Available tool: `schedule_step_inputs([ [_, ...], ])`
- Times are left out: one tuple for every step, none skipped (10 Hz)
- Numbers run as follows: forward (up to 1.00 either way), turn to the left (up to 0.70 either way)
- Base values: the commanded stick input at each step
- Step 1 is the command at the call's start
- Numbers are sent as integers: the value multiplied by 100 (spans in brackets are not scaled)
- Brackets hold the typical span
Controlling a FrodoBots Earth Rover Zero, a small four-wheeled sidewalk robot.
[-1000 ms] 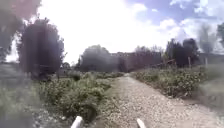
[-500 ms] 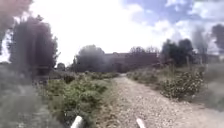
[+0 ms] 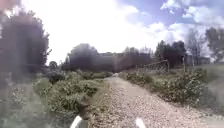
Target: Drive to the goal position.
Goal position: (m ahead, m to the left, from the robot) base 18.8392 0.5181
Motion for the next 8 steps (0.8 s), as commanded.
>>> schedule_step_inputs([
  [56,-53],
  [56,0],
  [56,0],
  [61,0],
  [61,0],
  [61,0],
  [61,0],
  [61,0],
])
